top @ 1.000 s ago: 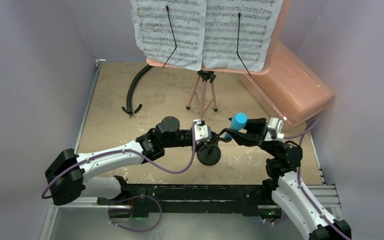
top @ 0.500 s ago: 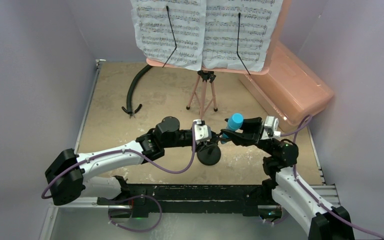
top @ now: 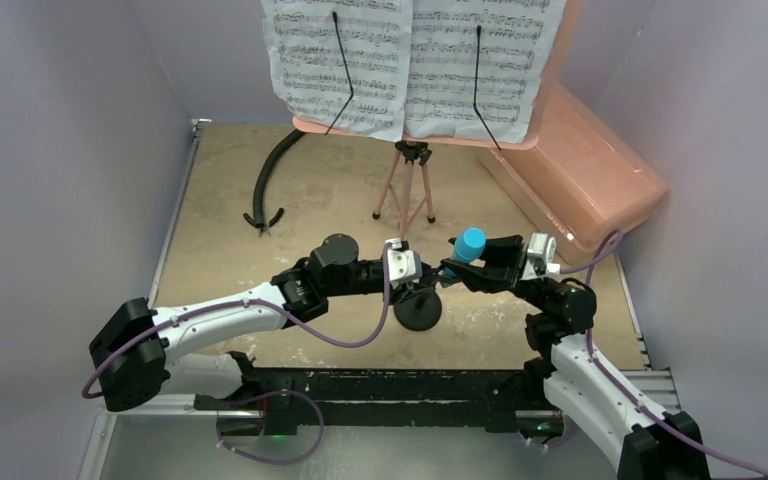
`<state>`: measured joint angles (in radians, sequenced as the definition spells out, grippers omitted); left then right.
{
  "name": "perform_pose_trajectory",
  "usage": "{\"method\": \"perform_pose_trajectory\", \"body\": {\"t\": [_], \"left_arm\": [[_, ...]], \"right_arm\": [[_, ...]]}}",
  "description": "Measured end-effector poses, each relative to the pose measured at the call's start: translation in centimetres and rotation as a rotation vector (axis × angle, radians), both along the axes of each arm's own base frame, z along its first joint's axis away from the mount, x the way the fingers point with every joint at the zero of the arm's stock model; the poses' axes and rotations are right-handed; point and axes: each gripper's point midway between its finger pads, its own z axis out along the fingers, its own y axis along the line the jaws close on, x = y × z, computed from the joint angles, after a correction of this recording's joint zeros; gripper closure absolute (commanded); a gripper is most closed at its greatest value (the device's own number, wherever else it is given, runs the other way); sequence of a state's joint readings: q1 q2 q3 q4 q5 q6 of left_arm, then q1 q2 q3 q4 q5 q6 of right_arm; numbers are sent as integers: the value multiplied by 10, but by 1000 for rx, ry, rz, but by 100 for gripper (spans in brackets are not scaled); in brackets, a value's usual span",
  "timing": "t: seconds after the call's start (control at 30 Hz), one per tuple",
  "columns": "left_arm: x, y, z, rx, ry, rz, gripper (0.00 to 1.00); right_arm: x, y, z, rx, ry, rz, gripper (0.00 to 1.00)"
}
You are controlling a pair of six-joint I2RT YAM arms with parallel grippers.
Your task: Set up the instrument practice props
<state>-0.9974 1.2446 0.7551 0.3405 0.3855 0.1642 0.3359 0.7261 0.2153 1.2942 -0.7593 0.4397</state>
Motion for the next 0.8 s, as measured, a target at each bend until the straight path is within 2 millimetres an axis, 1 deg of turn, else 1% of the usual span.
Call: {"method": "perform_pose_trajectory", "body": {"t": [0.03, 0.1, 0.17, 0.27, 0.3, 0.4, 0.43, 0.47, 0.5, 0.53, 0.6, 0.8], "left_arm": [[0, 0, 0, -1, 0, 2, 97], [1, 0, 0, -2, 5, 9, 87], [1, 1, 0, -4, 11, 15, 74], [2, 2, 0, -5, 11, 22, 55], [3, 2, 0, -6, 12, 27, 51], [8, 4, 0, -9, 11, 61, 40], [10, 5, -1, -8, 9, 75, 30], [12, 7, -1, -10, 9, 87, 27], [14, 8, 0, -16, 7, 98, 18], [14, 9, 1, -23, 6, 106, 14], [14, 11, 3, -38, 3, 119, 11], [18, 18, 18, -102, -18, 160, 8]], "right_arm": [[0, 0, 0, -1, 1, -1, 97], [1, 0, -1, -2, 2, -1, 82], [1, 0, 0, -3, 4, -2, 65], [3, 1, 0, -9, 10, -4, 42], [3, 1, 0, -11, 12, -4, 38], [4, 3, -1, -26, 27, 0, 20], [5, 4, -1, -34, 25, 1, 16], [5, 4, 0, -41, 26, 3, 12], [5, 5, 0, -47, 24, 4, 4], [5, 5, 2, -52, 20, 2, 2], [5, 5, 4, -58, 14, -2, 2], [3, 2, 1, -80, 19, -19, 2]]}}
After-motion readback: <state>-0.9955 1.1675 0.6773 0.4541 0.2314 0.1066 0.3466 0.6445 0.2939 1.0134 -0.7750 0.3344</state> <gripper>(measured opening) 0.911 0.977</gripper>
